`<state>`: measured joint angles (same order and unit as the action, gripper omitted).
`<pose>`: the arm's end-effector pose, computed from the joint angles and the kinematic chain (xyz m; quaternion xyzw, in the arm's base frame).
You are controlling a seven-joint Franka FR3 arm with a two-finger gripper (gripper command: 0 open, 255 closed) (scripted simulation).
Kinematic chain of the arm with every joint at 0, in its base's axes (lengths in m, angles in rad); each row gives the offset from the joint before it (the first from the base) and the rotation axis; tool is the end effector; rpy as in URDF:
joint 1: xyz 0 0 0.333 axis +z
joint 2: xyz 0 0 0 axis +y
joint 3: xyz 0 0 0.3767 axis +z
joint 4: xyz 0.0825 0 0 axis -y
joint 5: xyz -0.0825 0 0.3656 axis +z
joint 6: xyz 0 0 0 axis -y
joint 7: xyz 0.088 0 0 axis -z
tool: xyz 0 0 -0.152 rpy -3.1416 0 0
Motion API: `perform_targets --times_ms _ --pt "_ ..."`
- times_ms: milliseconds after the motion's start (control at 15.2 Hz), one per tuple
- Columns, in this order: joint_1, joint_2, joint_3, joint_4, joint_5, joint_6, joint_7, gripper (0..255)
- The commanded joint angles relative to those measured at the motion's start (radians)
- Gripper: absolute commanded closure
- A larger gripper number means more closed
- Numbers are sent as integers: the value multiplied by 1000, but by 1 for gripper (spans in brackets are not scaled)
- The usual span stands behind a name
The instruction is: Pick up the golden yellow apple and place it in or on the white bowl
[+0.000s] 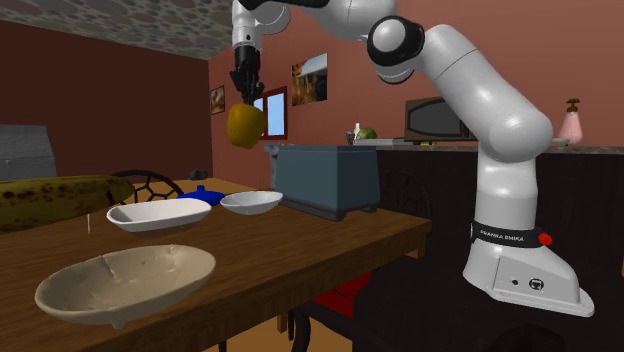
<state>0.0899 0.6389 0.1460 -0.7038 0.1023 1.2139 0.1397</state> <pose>0.6807 0.1383 0.5922 -0.9926 -0.0512 0.0760 0.0802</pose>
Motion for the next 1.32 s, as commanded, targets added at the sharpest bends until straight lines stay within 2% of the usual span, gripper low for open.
perform_targets --times_ms 0,198,462,1254 --pt "-8 -4 -2 -23 0 16 -11 255" --pt "-16 -59 -3 -159 4 96 -23 255" --pt "-22 -102 -4 -285 7 178 -36 255" --pt "-30 -155 -7 -531 12 369 -64 255"
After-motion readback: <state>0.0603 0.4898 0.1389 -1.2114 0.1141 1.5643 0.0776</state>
